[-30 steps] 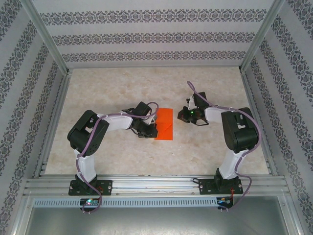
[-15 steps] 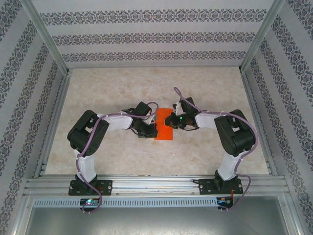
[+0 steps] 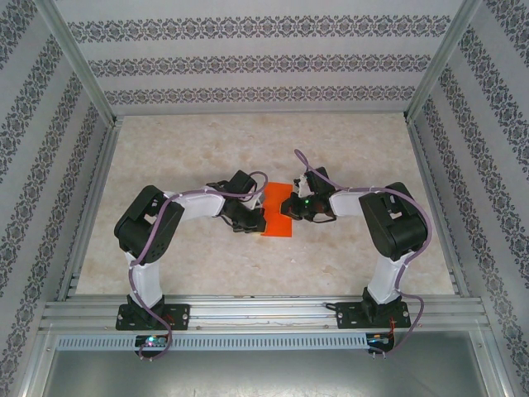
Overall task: Fold a paper plane with a square sheet of paper (fold left side to right side)
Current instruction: Fold the triangle a second time at the center of the table.
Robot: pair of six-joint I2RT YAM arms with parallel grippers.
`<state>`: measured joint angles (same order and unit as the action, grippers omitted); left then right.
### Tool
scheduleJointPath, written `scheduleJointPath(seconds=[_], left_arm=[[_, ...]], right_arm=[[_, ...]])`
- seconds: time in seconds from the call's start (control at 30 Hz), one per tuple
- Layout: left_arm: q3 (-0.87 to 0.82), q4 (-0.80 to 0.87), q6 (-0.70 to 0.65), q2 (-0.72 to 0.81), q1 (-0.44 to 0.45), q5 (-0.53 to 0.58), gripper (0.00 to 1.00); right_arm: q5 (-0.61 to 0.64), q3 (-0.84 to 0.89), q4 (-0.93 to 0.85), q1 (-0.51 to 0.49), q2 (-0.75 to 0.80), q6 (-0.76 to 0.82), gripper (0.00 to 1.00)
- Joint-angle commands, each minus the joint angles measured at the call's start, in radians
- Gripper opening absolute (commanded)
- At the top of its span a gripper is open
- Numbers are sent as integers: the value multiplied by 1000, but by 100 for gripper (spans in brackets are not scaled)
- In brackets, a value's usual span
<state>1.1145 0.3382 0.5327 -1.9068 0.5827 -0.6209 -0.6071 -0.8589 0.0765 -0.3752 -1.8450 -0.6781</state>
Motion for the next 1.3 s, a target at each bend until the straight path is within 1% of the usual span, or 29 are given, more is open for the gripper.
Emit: scheduleJointPath(seconds=[0.0, 0.17, 0.4, 0.7, 1.27], left_arm=[[53, 66, 1, 15, 4, -10, 3], [107, 76, -12, 0, 13, -16, 3], [180, 71, -26, -75, 17, -45, 3], [211, 64, -43, -126, 33, -72, 3], [169, 86, -64, -152, 34, 30, 3]], right_arm=[[34, 35, -57, 10, -38, 11, 0], [27, 35, -51, 10, -42, 8, 0], [28, 35, -45, 10, -46, 2, 0], [36, 40, -46, 10, -57, 2, 0], [64, 35, -87, 12, -67, 18, 0]])
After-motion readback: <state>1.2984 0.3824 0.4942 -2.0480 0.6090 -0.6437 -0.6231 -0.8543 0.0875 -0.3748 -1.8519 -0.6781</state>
